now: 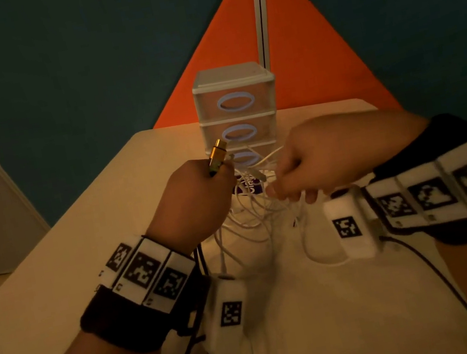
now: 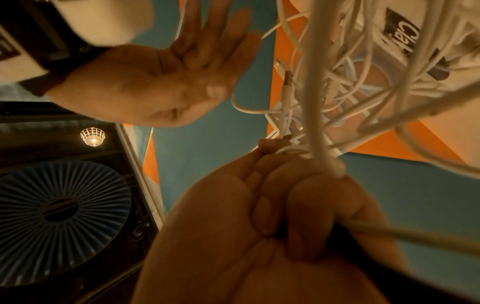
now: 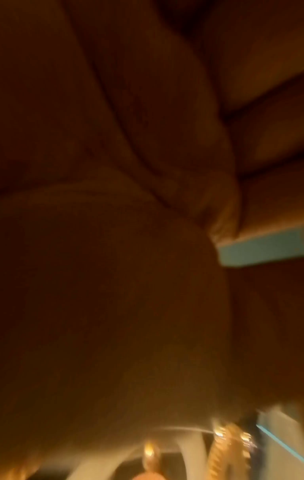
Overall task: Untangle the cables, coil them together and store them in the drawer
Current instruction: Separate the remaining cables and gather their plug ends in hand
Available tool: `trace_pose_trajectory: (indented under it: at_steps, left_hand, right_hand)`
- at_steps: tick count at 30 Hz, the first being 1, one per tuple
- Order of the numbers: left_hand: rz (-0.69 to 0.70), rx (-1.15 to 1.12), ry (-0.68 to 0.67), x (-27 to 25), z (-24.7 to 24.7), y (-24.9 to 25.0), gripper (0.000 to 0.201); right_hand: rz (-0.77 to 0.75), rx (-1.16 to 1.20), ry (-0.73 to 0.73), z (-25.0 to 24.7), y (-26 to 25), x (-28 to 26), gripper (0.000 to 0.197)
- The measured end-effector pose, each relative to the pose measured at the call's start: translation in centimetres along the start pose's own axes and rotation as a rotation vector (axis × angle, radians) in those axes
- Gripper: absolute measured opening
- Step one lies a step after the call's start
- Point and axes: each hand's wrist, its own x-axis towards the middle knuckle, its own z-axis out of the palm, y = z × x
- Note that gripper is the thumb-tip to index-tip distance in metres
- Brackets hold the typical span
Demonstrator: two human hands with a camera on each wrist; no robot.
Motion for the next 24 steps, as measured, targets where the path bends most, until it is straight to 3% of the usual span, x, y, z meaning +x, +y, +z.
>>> trace_pose_trajectory:
  at_steps: [3,5,9,13,17,20,24]
  left_hand:
    - [-0.003,-0.011,0.0,0.0,0.0,0.0,0.048]
    - [0.001,-0.013,0.002,0.0,0.0,0.0,0.048]
    - [0.014,-0.001,0.013,0.1,0.0,-0.2,0.046]
    - [0.009,0.014,0.004,0.2,-0.1,-0.2,0.045]
    - [0.013,0.023,-0.012,0.1,0.0,-0.4,0.047]
    - [0.011,0.034,-0.02,0.2,0.1,-0.6,0.046]
    - [0.002,0.046,-0.044,0.1,0.1,-0.4,0.044]
  right_hand:
    - [-0.003,-0.232,0.039,1.8,0.6,1.7,0.04]
    - [-0.046,-0.264,0.081,3.0,0.7,2.8,0.032]
    - [-0.1,-0.225,0.121,3.4,1.0,3.8,0.019]
    - [-0.145,-0.029,0.136,0.3,1.8,2.2,0.013]
    - [-0.108,0.084,0.295,-3.4,3.6,-0.2,0.022]
    - [-0.099,0.288,0.435,-4.9,5.5,-1.2,0.045]
    - [-0.113,0.369,0.485,-5.2,6.1,-1.6,0.06]
